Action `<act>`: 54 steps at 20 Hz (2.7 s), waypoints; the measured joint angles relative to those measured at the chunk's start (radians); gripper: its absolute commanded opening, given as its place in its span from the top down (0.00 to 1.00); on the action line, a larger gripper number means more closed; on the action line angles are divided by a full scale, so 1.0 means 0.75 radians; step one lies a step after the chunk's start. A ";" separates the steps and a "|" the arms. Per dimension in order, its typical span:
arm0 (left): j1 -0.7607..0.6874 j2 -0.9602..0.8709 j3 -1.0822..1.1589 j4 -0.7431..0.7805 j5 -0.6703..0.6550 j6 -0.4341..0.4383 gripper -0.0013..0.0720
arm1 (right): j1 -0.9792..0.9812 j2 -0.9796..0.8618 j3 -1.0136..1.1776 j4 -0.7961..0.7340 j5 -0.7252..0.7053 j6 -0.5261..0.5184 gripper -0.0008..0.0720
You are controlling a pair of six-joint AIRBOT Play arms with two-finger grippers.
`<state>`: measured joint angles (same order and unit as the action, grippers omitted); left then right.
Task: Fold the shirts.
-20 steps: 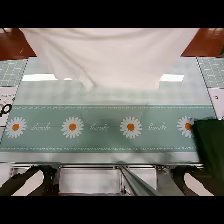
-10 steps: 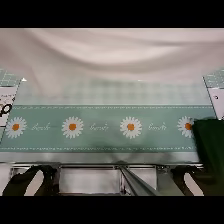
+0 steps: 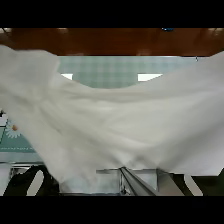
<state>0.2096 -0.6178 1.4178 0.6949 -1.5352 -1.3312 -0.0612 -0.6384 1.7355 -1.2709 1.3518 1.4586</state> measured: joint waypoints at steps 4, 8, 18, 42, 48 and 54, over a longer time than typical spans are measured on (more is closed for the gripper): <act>-0.050 -0.173 -0.382 -0.010 0.241 0.117 0.96 | 0.000 -0.125 -0.344 0.043 -0.075 -0.005 0.96; -0.084 -0.595 -0.420 -0.024 0.481 0.219 0.96 | 0.000 -0.461 -0.491 0.077 -0.239 -0.038 0.96; -0.118 -1.447 0.047 0.023 0.559 0.111 0.29 | -0.011 -1.379 -0.186 0.365 -0.489 -0.031 0.42; 0.160 -0.671 -1.320 0.287 0.345 0.075 0.29 | -0.741 -0.727 -1.298 0.757 -0.267 -0.445 0.43; 0.062 -0.729 -1.338 0.218 0.481 0.064 0.96 | -0.743 -0.717 -1.318 0.768 -0.273 -0.459 0.43; 0.046 -0.767 -1.282 0.210 0.514 0.080 0.96 | -0.743 -0.718 -1.363 0.588 -0.276 -0.388 0.43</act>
<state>0.2440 -1.1927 0.4561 0.8524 -1.1496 -1.2709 -0.6186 -1.1770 0.7136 -0.8295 1.1450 1.1675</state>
